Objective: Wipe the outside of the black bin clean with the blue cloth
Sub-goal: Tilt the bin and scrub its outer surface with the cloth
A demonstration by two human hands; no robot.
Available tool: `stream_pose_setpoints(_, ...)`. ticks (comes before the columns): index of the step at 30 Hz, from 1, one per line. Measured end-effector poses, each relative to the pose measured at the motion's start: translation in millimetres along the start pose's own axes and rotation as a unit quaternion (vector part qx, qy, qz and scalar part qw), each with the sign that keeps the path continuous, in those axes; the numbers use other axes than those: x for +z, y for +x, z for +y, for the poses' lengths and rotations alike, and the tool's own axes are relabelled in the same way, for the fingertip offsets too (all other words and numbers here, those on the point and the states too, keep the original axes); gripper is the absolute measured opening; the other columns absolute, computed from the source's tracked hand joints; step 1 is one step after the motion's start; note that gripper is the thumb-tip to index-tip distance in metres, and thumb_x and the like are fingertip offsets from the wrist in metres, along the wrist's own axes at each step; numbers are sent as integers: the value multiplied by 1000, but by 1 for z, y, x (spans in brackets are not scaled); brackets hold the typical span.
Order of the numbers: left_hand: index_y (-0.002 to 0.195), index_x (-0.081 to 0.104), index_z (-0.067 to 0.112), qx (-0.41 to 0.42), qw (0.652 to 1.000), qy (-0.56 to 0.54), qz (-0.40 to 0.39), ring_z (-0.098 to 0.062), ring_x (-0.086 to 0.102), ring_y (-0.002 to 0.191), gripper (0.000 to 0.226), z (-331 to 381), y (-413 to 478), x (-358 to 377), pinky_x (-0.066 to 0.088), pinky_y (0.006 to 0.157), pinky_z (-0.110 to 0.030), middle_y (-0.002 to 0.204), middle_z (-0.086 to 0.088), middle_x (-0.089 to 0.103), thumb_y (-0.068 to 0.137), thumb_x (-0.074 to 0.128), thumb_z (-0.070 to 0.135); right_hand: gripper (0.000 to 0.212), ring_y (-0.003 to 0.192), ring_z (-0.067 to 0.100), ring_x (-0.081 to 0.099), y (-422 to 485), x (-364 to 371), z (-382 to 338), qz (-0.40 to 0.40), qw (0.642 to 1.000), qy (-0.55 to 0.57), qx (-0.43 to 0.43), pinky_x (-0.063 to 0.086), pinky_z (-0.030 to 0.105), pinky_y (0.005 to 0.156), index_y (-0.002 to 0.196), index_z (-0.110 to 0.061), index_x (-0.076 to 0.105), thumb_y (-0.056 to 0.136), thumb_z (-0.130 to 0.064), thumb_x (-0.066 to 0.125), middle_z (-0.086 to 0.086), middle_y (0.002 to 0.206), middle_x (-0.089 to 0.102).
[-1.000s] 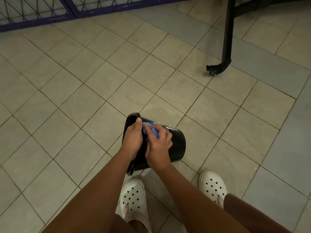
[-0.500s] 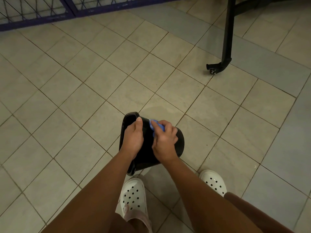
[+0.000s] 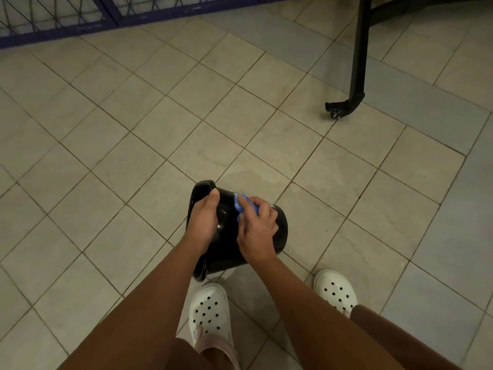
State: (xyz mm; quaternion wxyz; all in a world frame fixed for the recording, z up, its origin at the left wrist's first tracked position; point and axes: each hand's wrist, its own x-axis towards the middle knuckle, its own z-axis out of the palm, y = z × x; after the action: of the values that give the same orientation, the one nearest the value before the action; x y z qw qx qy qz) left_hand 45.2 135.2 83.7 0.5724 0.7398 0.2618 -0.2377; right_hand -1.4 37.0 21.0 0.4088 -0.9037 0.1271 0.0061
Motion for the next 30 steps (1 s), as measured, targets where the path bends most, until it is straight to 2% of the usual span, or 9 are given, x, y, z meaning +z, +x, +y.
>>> stream_pose_setpoints(3, 96, 72, 11, -117, 989, -89, -23, -30, 68, 78, 45, 7, 0, -8, 51, 70, -35, 92, -18, 73, 97, 42, 44, 38, 115, 15, 36, -4, 2, 4, 25, 999, 26, 11, 35, 42, 95, 129, -30, 48, 91, -34, 45, -4, 125, 45)
stream_pose_setpoints(8, 105, 70, 5, -181, 976, -119, -31, -37, 72, 88, 79, 14, 8, -8, 56, 75, -42, 94, -22, 75, 93, 29, 72, 38, 114, 19, 43, -16, 2, 28, 87, 994, -42, -59, 33, 40, 90, 118, -25, 62, 88, -45, 49, -1, 121, 53)
stream_pose_setpoints(11, 111, 67, 7, -214, 972, -94, -15, -38, 71, 90, 69, 20, 9, -7, 56, 77, -44, 99, -22, 74, 93, 39, 67, 38, 126, 19, 37, -24, 11, 32, 80, 995, 7, -55, 33, 44, 101, 127, -23, 53, 93, -38, 45, 4, 135, 44)
stream_pose_setpoints(15, 105, 68, 5, -200, 976, -87, 10, -33, 68, 81, 49, 24, 9, -3, 55, 74, -40, 93, -19, 70, 98, 44, 48, 42, 133, 23, 31, -47, 25, 23, 70, 996, 19, -57, 34, 51, 104, 135, -21, 40, 93, -27, 40, 5, 143, 32)
stream_pose_setpoints(20, 121, 62, 5, -189, 979, -74, 17, -34, 66, 103, 58, 24, 8, -1, 49, 101, -47, 116, -19, 67, 98, 42, 54, 50, 135, 24, 26, -45, 30, -2, 67, 990, 23, -118, 28, 50, 107, 134, -18, 43, 85, -11, 51, 2, 140, 34)
stream_pose_setpoints(22, 110, 66, 5, -178, 982, -65, 18, -30, 66, 97, 56, 22, 8, -1, 50, 98, -42, 105, -16, 70, 100, 40, 53, 54, 133, 23, 28, -31, 25, -15, 45, 992, 18, -117, 26, 47, 108, 133, -18, 44, 82, -5, 57, 1, 137, 36)
stream_pose_setpoints(25, 93, 67, 8, -171, 982, -77, 19, -27, 65, 88, 53, 20, 10, 0, 51, 85, -39, 93, -13, 69, 101, 38, 51, 45, 123, 22, 38, -11, 16, -21, 18, 991, 16, -128, 33, 47, 102, 131, -17, 49, 86, -11, 47, 3, 130, 46)
stream_pose_setpoints(27, 101, 69, 8, -174, 981, -81, 21, -31, 67, 93, 52, 19, 9, 0, 53, 87, -41, 97, -15, 70, 101, 39, 51, 44, 117, 21, 41, -6, 13, -17, 24, 995, 12, -98, 36, 46, 98, 129, -19, 52, 86, -15, 44, 4, 125, 49)
stream_pose_setpoints(30, 109, 69, 8, -173, 982, -72, 23, -36, 68, 97, 51, 21, 5, 2, 54, 90, -47, 102, -18, 71, 100, 42, 50, 50, 119, 23, 40, -12, 13, -11, 40, 999, 3, -27, 36, 49, 99, 130, -21, 51, 82, -7, 57, 6, 128, 48)
